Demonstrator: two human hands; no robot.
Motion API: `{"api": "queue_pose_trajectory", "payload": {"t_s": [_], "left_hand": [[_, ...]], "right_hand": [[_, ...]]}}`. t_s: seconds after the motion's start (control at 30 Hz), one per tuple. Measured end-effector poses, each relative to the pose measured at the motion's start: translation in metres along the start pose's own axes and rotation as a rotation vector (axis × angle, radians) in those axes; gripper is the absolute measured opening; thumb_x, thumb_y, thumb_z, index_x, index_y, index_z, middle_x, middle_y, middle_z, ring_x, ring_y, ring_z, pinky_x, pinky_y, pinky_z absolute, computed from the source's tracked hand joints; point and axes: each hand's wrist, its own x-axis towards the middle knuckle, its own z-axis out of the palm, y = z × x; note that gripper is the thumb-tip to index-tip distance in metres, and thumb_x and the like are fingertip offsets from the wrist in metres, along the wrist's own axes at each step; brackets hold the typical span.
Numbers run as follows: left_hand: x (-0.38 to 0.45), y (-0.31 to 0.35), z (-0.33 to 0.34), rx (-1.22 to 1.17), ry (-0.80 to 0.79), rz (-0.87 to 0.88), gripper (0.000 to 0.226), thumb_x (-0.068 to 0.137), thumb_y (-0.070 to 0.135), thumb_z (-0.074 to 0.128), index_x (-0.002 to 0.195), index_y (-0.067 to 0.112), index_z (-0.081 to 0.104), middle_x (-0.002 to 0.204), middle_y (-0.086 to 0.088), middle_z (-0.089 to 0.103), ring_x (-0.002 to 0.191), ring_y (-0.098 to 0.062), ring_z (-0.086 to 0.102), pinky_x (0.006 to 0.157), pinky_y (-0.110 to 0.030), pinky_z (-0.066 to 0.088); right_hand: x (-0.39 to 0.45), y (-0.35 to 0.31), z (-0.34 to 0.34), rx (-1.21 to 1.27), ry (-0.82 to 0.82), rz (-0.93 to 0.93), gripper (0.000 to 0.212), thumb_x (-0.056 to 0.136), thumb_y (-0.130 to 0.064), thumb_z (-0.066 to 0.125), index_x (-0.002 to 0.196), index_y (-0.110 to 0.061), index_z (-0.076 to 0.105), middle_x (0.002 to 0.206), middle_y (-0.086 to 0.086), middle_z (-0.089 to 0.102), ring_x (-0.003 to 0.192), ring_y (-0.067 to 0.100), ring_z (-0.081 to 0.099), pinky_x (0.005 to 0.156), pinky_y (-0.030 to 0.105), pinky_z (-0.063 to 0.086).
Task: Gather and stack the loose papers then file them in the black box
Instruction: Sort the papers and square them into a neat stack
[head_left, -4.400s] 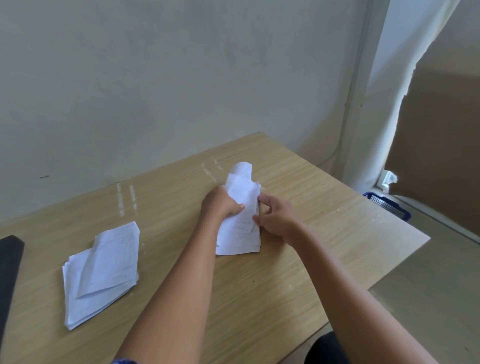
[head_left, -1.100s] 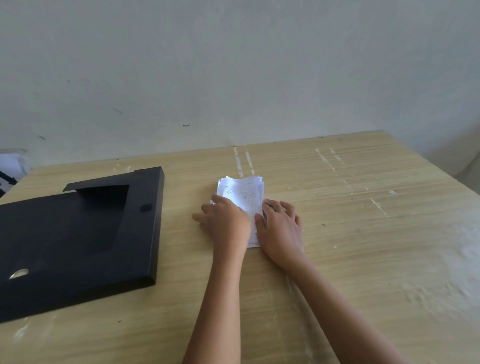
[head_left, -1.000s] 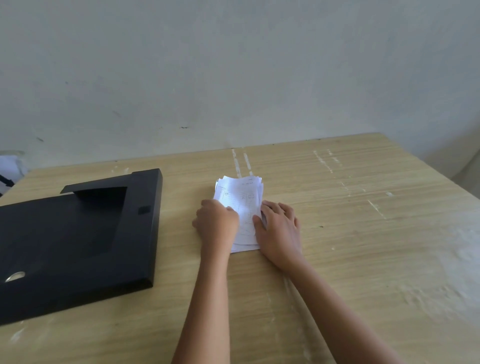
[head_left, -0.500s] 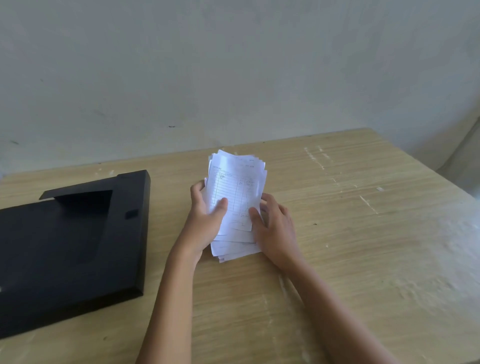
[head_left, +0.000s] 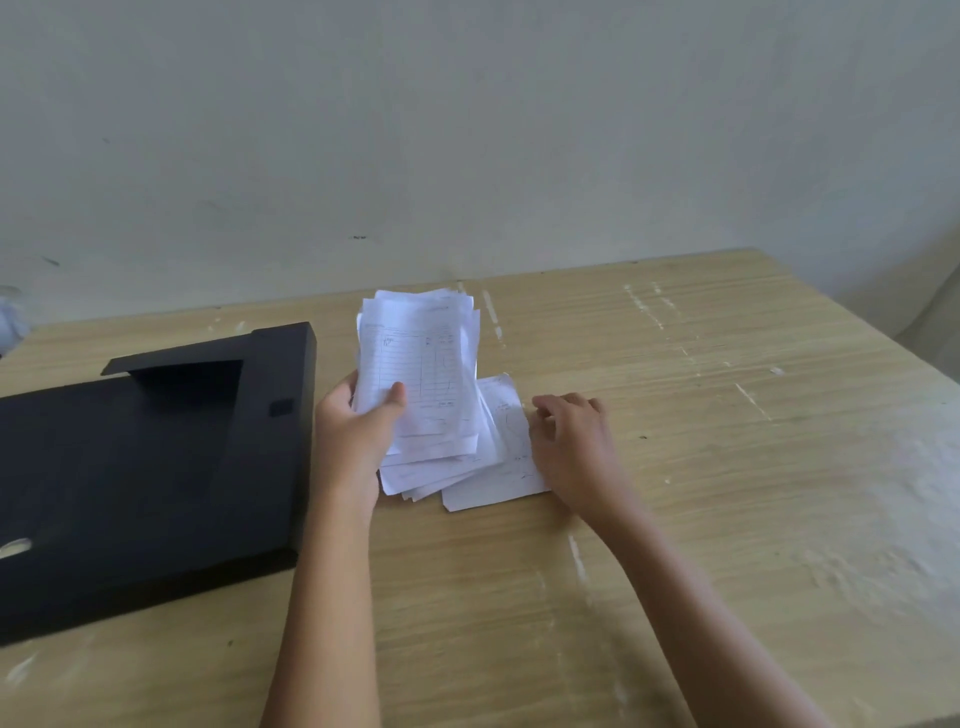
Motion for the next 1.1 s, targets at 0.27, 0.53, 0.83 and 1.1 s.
{"api": "queue_pose_trajectory", "payload": {"t_s": [0.27, 0.53, 0.83, 1.1], "left_hand": [[-0.006, -0.006, 0.01, 0.089, 0.047, -0.023, 0.013, 0.093, 0.017, 0.07, 0.105, 0.016, 0.07, 0.099, -0.002, 0.075, 0.092, -0.025, 0.072, 0.065, -0.03, 0.055], [-0.005, -0.004, 0.002, 0.003, 0.038, -0.062, 0.01, 0.093, 0.015, 0.071, 0.103, 0.02, 0.071, 0.095, 0.003, 0.075, 0.089, -0.02, 0.072, 0.064, -0.028, 0.055], [-0.002, -0.006, -0.014, -0.017, -0.005, -0.105, 0.01, 0.094, 0.014, 0.072, 0.093, 0.024, 0.07, 0.099, 0.0, 0.077, 0.095, -0.021, 0.074, 0.087, -0.045, 0.061], [-0.001, -0.005, -0.013, -0.066, -0.03, -0.095, 0.011, 0.094, 0.014, 0.073, 0.104, 0.019, 0.074, 0.099, 0.0, 0.079, 0.095, -0.022, 0.075, 0.083, -0.042, 0.062]], "right_hand": [[0.009, -0.026, 0.001, -0.291, -0.023, -0.009, 0.037, 0.089, -0.047, 0.065, 0.091, -0.01, 0.064, 0.099, 0.004, 0.057, 0.102, 0.026, 0.047, 0.083, 0.034, 0.038], [0.023, -0.033, 0.007, -0.121, -0.049, 0.196, 0.028, 0.086, -0.036, 0.072, 0.105, -0.017, 0.065, 0.11, 0.001, 0.064, 0.111, 0.027, 0.046, 0.08, 0.035, 0.029], [0.044, -0.033, 0.008, -0.051, -0.217, 0.263, 0.059, 0.084, -0.044, 0.071, 0.138, -0.036, 0.049, 0.128, -0.006, 0.061, 0.126, 0.026, 0.036, 0.085, 0.041, 0.024], [0.054, -0.034, 0.01, 0.03, -0.259, 0.248, 0.057, 0.081, -0.031, 0.075, 0.131, -0.026, 0.049, 0.119, -0.005, 0.064, 0.126, 0.022, 0.039, 0.09, 0.038, 0.028]]}}
